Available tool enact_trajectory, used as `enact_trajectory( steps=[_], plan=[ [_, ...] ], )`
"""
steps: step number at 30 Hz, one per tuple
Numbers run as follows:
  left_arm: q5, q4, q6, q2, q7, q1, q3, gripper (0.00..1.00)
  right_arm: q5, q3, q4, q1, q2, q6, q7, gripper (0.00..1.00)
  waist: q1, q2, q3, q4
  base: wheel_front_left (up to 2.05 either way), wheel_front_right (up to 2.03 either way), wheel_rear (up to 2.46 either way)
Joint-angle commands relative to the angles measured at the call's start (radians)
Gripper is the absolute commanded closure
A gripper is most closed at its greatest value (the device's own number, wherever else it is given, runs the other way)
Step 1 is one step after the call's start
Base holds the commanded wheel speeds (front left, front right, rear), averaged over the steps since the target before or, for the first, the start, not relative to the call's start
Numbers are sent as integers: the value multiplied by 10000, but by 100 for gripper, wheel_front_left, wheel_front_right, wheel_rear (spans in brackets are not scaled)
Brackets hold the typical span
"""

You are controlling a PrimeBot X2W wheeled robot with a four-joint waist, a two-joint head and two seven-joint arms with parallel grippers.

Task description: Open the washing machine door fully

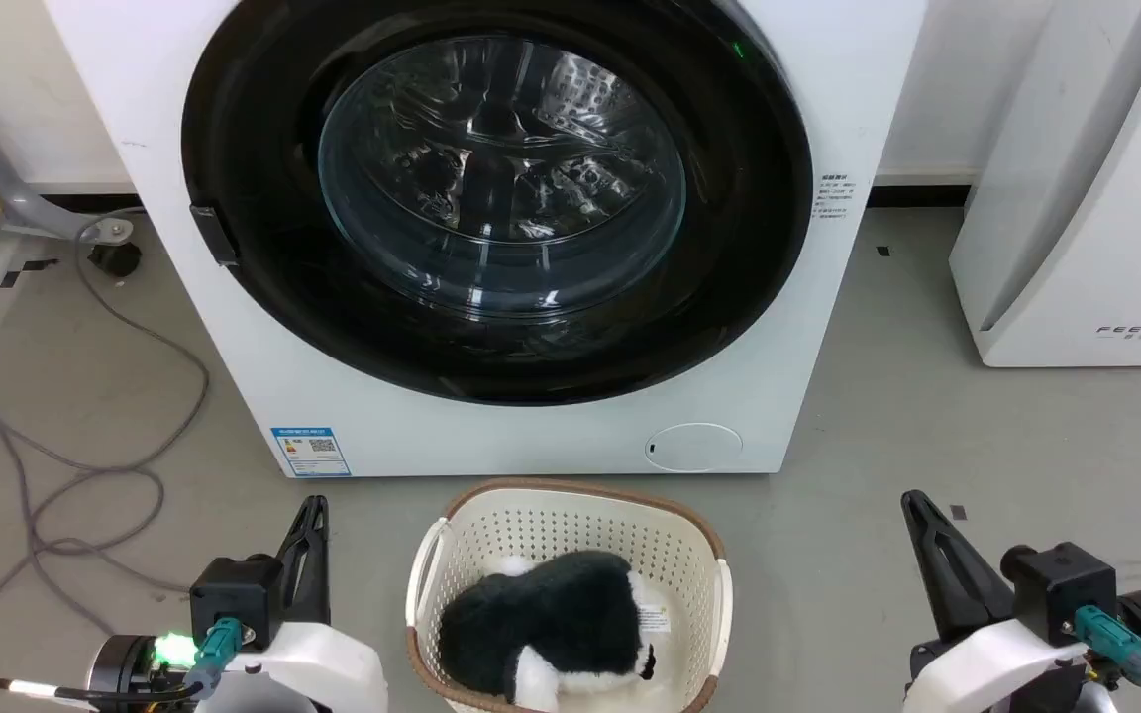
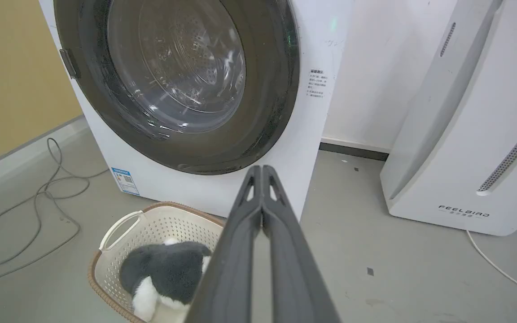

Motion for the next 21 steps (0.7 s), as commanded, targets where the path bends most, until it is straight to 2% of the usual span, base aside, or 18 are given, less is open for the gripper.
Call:
enact_trajectory(
  steps=[1, 12, 13, 21],
  plan=[
    [28, -43, -53, -7, 1, -151, 20, 100, -78, 5, 22, -139, 7, -9, 14, 100, 0, 0, 0, 0, 0, 0, 0],
    [28, -43, -53, -7, 1, -151, 20, 100, -78, 5, 22, -139, 7, -9, 14, 100, 0, 0, 0, 0, 0, 0, 0],
    [0, 0, 1, -2, -4, 0, 0, 0, 1, -1, 0, 0, 0, 0, -2, 0, 0, 0, 0, 0, 0, 0, 0],
    [-32, 17, 100, -2, -103, -20, -57, 0, 206, -71, -18, 4, 0, 0, -103, 0, 0, 0, 15, -2, 0, 0, 0]
  ],
)
